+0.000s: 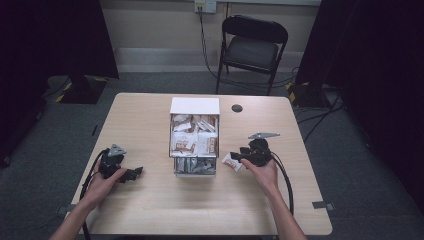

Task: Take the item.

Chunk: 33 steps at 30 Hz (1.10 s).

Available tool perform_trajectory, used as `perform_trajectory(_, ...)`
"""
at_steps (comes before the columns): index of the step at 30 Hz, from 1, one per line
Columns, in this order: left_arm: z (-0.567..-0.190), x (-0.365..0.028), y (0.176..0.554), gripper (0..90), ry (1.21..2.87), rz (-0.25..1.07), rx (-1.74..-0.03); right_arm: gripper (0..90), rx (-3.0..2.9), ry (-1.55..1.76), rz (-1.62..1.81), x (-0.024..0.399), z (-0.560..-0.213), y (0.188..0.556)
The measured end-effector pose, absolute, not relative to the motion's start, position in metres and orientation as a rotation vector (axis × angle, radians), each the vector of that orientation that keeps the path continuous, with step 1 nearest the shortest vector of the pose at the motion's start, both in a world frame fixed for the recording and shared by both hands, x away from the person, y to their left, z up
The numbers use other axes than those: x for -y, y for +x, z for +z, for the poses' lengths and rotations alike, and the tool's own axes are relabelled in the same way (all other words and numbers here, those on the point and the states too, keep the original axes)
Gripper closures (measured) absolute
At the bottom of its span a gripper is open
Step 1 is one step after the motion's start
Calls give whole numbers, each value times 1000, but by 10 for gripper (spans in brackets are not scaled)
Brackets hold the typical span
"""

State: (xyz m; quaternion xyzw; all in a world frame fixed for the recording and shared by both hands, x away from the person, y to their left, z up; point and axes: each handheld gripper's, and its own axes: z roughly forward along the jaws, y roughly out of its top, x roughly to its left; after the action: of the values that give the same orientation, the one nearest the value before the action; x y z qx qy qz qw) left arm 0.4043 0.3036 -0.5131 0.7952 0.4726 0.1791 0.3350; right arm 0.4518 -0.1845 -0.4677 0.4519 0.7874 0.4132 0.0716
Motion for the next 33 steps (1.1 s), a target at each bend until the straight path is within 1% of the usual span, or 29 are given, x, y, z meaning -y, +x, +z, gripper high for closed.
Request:
perform_trajectory(4,-513,-304,404,0,2075,467,-1233,341,-2322,1366,1258,191,-458,448)
perform_trajectory(10,-513,-304,404,0,2074,467,-1233,268,-2291,1407,1266,200,-448,439)
perform_trajectory(18,-513,-304,404,0,2075,467,-1233,234,-2238,1391,1286,214,-429,420)
perform_trajectory(21,-513,-304,404,0,2074,467,-1233,202,-2211,1403,1281,220,-424,412)
perform_trajectory(27,-513,-304,404,0,2075,467,-1233,156,-2163,1440,1268,239,-421,395)
perform_trajectory(33,-513,-304,404,0,2075,467,-1233,152,-2109,1506,1241,260,-421,380)
